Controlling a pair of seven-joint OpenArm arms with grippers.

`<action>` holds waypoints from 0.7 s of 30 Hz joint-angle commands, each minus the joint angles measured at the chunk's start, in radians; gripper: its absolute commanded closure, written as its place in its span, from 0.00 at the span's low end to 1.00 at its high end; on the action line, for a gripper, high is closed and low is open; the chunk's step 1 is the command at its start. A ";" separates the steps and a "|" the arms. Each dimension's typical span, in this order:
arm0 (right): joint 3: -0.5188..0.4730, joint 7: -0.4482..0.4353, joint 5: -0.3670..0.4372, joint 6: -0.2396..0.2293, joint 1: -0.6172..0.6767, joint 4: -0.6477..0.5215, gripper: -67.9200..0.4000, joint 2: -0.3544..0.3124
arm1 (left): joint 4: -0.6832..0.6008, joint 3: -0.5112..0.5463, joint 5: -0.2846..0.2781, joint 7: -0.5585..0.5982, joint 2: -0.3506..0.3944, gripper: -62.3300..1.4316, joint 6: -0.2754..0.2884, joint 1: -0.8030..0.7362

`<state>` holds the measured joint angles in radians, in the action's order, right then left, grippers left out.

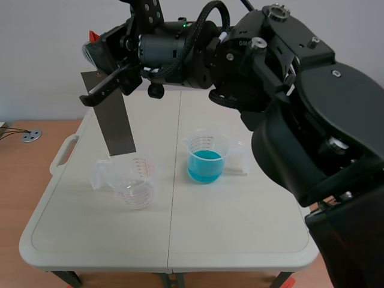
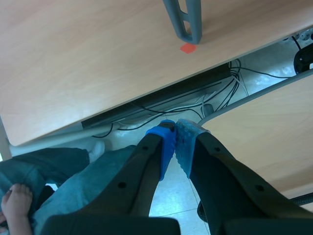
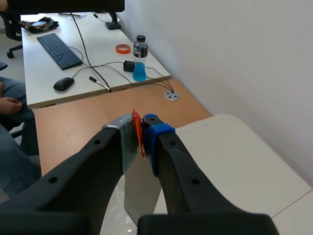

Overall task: Hold the metal plate by the orange handle, dip it into the blue solution, take it out and point at it, then put the plate back in the beaker on the left.
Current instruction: 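Put the plate into the left beaker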

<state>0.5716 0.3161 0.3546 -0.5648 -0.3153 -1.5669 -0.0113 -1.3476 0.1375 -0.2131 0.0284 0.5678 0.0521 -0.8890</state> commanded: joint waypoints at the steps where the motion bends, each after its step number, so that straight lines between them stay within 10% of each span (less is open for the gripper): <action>1: -0.001 -0.015 0.008 0.001 -0.014 0.002 0.97 0.006 | -0.006 -0.001 -0.002 0.005 -0.002 0.95 -0.005 -0.008; 21: -0.001 -0.114 0.007 0.000 -0.014 0.200 0.97 0.006 | -0.006 -0.001 -0.002 0.003 -0.002 0.95 -0.005 -0.008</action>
<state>0.5716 0.2214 0.3511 -0.5648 -0.3149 -1.3613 -0.0113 -1.3476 0.1375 -0.2131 0.0273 0.5678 0.0521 -0.8890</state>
